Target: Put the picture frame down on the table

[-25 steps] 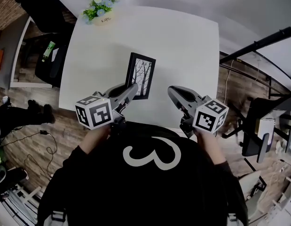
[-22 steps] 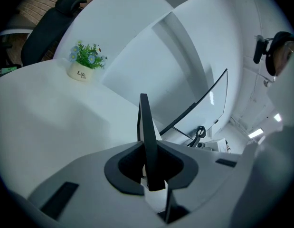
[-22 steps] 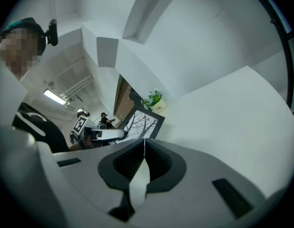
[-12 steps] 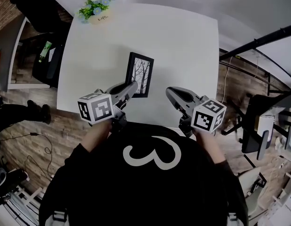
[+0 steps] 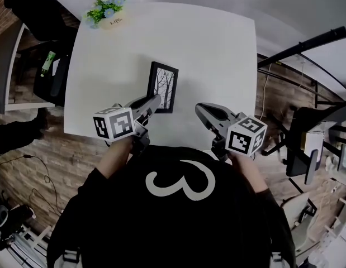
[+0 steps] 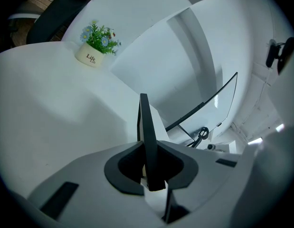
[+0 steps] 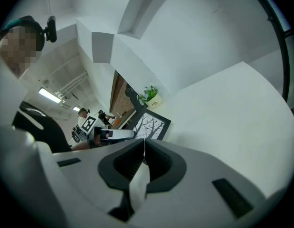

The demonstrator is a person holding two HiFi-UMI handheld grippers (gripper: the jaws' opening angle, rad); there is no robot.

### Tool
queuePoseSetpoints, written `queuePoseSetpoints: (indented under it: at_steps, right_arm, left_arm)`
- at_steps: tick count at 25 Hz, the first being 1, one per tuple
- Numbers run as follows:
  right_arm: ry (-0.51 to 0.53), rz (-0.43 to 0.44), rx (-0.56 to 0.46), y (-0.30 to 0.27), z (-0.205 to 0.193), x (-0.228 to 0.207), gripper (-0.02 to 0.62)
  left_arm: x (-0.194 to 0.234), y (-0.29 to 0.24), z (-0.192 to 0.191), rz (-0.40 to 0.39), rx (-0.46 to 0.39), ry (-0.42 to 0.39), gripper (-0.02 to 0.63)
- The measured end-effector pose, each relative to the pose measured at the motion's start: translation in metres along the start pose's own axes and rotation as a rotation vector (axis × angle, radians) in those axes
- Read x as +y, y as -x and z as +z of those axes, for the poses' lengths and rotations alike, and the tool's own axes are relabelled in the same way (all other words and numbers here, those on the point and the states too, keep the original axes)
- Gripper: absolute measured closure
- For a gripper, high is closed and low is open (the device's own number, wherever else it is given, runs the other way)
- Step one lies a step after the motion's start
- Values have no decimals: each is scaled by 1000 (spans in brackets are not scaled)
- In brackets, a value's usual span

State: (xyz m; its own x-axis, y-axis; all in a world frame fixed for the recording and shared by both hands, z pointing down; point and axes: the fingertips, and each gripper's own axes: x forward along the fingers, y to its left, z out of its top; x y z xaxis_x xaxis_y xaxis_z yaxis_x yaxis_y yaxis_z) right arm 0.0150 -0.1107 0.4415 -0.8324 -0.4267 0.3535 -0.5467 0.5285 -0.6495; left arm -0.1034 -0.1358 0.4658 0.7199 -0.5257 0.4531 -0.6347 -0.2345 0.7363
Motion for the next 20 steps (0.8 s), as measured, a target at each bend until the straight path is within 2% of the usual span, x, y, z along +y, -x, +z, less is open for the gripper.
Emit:
queuePoseSetpoints:
  at_steps: [20]
  right_arm:
    - [-63,-10,-6,0,-3,-21,571]
  left_arm:
    - [15,-19,-7,22,55,37,545]
